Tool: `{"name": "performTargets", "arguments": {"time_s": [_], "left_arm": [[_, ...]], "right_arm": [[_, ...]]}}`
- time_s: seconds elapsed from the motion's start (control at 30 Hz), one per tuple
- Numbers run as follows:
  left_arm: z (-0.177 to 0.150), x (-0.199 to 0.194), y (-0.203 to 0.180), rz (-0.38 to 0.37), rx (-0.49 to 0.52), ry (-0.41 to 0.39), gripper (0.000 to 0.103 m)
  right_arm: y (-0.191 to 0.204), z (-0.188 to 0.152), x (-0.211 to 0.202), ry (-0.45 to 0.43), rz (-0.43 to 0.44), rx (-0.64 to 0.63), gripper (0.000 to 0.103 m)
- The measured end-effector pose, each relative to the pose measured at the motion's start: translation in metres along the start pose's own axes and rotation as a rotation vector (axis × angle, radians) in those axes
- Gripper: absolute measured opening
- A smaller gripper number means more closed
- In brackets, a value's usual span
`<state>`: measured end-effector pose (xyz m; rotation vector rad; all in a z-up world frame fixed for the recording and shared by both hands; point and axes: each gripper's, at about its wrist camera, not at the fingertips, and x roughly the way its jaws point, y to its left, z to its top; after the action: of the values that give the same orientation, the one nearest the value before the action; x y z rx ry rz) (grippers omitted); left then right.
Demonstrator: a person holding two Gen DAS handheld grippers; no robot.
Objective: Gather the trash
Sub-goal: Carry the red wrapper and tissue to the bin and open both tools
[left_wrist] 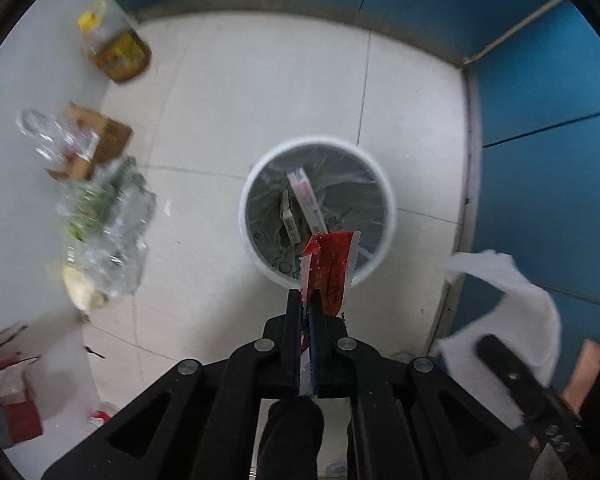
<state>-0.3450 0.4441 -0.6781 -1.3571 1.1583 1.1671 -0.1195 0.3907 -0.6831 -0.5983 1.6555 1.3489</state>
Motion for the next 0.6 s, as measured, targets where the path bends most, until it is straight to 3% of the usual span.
{"name": "performTargets", "arguments": {"time_s": [0.13,0.23,0.4,0.43,0.47,0.5,0.53,0.57,0.6], "left_arm": [[0.023,0.074,0.020,-0.022,-0.020,0.056,0.001],[0.034,0.108,0.026,-0.022,-0.020,0.075,0.003],[0.043,0.125,0.032,-0.013,-0.036,0.078,0.006],[0.043,0.124,0.034,-0.010,-0.035,0.071,0.007],[0.043,0.123,0.037,-0.004,-0.039,0.063,0.013],[0.040,0.119,0.041,0.011,-0.047,0.048,0.023],[0.039,0.116,0.043,0.030,-0.045,0.038,0.061],[0.037,0.112,0.045,0.055,-0.039,0.026,0.100],[0.037,0.108,0.046,0.071,-0.033,0.011,0.103]], "right_arm": [[-0.022,0.015,0.100,0.046,-0.020,-0.036,0.001],[-0.034,0.026,0.165,0.082,-0.041,-0.060,0.001],[-0.044,0.043,0.232,0.147,-0.100,-0.092,0.003],[-0.049,0.044,0.233,0.150,-0.116,-0.097,0.013],[-0.048,0.046,0.233,0.150,-0.122,-0.097,0.032],[-0.047,0.047,0.231,0.142,-0.123,-0.094,0.040],[-0.045,0.048,0.226,0.132,-0.134,-0.098,0.052],[-0.042,0.047,0.218,0.121,-0.143,-0.103,0.057],[-0.043,0.046,0.207,0.114,-0.164,-0.111,0.058]]}}
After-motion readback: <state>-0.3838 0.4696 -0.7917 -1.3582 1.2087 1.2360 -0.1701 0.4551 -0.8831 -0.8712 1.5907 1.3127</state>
